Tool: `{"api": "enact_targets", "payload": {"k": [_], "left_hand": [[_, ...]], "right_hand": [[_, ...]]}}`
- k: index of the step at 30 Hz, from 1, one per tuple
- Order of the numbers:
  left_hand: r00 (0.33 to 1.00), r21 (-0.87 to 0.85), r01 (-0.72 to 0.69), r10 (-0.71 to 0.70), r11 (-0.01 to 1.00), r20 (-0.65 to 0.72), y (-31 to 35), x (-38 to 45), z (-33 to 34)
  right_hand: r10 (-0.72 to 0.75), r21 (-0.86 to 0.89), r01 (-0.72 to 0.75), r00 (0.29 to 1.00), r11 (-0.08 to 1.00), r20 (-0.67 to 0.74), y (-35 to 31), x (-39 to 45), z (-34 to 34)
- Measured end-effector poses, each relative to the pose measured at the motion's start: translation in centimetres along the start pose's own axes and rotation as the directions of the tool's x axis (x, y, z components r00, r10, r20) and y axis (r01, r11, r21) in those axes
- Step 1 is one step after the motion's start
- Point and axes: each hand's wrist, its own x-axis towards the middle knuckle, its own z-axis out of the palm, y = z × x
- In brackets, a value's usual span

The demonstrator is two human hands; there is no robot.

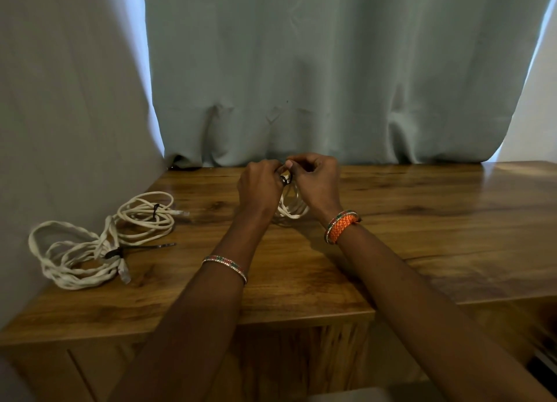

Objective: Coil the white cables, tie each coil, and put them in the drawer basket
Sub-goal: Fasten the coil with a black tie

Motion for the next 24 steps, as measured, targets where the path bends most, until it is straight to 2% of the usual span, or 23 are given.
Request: {"api": "enact_targets", "payload": {"k": [12,18,24], "left_hand": [[1.0,0.017,-0.004,0.004,1.0,0.01,0.05,-0.05,-0.26],[0.999,-0.003,0.022,-0.022,1.0,-0.025,0.18,0.05,-0.23],[1.0,0.0,0.001,-0.001,1.0,-0.025,0.01,0.04,-0.2]], "right_hand": [[-0.005,-0.019,0.005,1.0,1.0,0.018,0.06,-0.07,0.13],[0.009,0.014,-0.008,0.998,1.0,-0.056,-0.15,-0.01,0.06],[-0.015,0.015,0.016,0.999,1.0,-0.05,-0.36,-0.2,0.03]]}}
